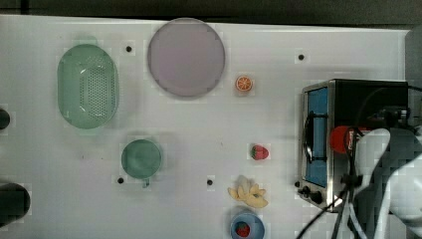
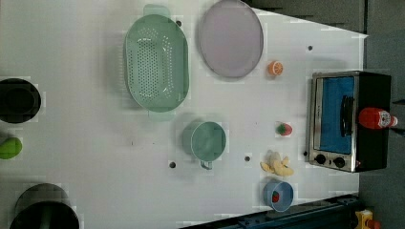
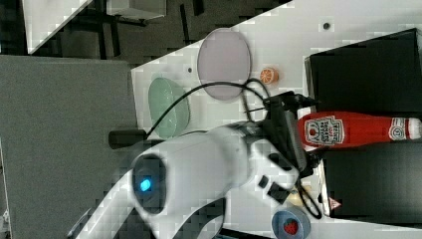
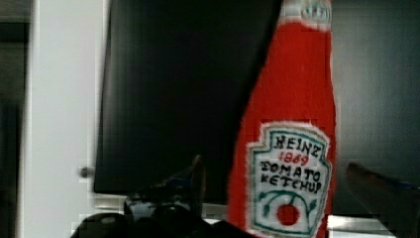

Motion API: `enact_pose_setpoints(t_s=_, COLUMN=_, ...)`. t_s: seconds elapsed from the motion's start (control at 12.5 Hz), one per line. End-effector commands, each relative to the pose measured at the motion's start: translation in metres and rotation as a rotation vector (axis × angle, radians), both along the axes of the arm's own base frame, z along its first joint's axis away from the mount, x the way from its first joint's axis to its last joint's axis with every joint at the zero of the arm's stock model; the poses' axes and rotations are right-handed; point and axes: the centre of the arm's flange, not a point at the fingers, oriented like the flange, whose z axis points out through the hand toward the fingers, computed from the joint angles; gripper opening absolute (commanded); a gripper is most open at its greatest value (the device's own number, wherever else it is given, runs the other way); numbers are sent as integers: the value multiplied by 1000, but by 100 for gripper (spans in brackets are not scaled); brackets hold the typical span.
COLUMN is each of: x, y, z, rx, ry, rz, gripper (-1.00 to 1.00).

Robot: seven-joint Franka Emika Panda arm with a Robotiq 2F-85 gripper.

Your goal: Pick Ketchup from oven and place it on table.

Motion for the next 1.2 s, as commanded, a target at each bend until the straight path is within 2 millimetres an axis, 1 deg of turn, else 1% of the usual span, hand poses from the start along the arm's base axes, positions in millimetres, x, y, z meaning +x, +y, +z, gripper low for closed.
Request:
enact_pose_setpoints(t_s=0.08, x=-7, y=-18, z=-23, rx=25, ry=46, rz=-99, gripper=100)
enact_pose_setpoints(t_s=0.24, x=-5, y=-20, z=-35, rx=25, ry=67, rz=-116, gripper=100)
enact_pose_setpoints(t_s=0.56, x=-2, y=-16, z=-46, rx=57, ry=60, rz=-136, gripper=100)
enact_pose_setpoints(t_s=0.64, x=-2, y=-17, z=-51, rx=59, ry=69, rz=-139, gripper=93)
enact_pose_setpoints(t_s=0.8, x=0, y=-14, z=-54, rx=60, ry=73, rz=-134, gripper=43)
enact_pose_setpoints(t_s=0.88, x=-1, y=-16, z=-53, rx=59, ry=72, rz=-137, gripper=29)
enact_pose_setpoints(t_s=1.04, x=3, y=-16, z=-43, rx=50, ry=58, rz=-130, gripper=29)
enact_pose_setpoints(t_s=1.12, x=8, y=-15, z=-32, rx=42, ry=45, rz=-119, gripper=29)
enact_pose_setpoints(t_s=1.2, x=15, y=-10, z=-16, rx=30, ry=36, rz=-96, gripper=29)
